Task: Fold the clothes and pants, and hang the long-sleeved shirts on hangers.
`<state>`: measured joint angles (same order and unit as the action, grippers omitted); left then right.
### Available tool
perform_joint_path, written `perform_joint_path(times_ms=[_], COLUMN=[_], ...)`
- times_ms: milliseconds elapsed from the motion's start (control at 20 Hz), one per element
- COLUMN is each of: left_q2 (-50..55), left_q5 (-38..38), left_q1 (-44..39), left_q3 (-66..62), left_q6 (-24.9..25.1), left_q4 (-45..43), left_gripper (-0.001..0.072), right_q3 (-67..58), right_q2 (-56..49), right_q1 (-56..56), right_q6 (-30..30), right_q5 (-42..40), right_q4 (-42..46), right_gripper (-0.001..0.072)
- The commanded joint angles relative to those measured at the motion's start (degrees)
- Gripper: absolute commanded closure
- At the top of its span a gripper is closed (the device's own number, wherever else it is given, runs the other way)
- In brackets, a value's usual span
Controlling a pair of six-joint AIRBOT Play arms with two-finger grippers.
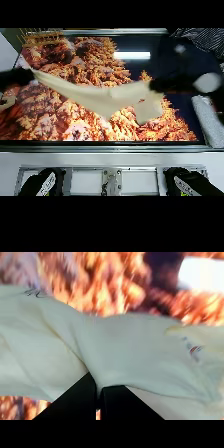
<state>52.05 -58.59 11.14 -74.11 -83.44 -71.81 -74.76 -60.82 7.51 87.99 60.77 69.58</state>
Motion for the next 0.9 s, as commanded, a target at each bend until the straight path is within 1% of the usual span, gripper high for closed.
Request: perform_joint_path(times_ms=[0, 50, 150, 250, 350, 450, 500, 600, 700, 750, 850], left_q2=[-8.52, -10.6, -14.14, -15.91, -16.22, -14.69, -13.22, -10.16, -6.78, -5.11, -2.27], left_q5=[1.05, 1.42, 1.44, 1.36, 0.96, -0.33, -0.96, -0.44, 0.81, 1.16, 1.2], left_q1=[0.98, 0.98, 0.98, 0.98, 0.98, 0.98, 0.98, 0.96, 0.72, 0.35, -1.38], left_q3=[-11.58, -13.25, -14.97, -13.62, -9.2, -3.48, 0.09, 7.58, 14.62, 17.86, 23.1], left_q6=[0.0, -0.02, -1.97, -2.54, -3.72, -4.61, -4.66, -4.66, -4.66, -4.66, -4.59], left_q4=[-0.13, -0.15, -0.15, -0.13, -0.15, -0.15, -0.13, -0.11, -0.15, -0.09, -0.28], left_gripper=[0.0704, 0.0704, 0.0704, 0.0704, 0.0704, 0.0704, 0.0705, 0.0704, 0.0704, 0.0705, 0.0704], right_q3=[-18.38, -21.79, -24.11, -23.1, -18.91, -8.9, -3.3, 9.38, 20.98, 26.08, 34.05], right_q2=[8.98, 10.82, 13.97, 15.19, 14.91, 15.08, 15.13, 15.17, 14.91, 14.75, 14.1], right_q1=[-8.74, -9.62, -9.88, -9.79, -9.79, -9.64, -8.96, -6.73, -3.82, -2.58, -1.01], right_q6=[-2.08, -2.05, -0.74, 1.01, 1.86, 1.79, 1.77, 0.24, -2.67, -2.69, -2.51], right_q5=[6.21, 5.99, 5.51, 8.44, 11.82, 10.99, 9.84, 4.2, -3.69, -6.71, -7.54], right_q4=[5.22, 5.25, 4.96, 3.34, 1.18, -2.36, -2.32, -2.34, -2.27, -2.36, -3.15], right_gripper=[0.0701, 0.0701, 0.0701, 0.0701, 0.0701, 0.0701, 0.0701, 0.0701, 0.0702, 0.0701, 0.0698])
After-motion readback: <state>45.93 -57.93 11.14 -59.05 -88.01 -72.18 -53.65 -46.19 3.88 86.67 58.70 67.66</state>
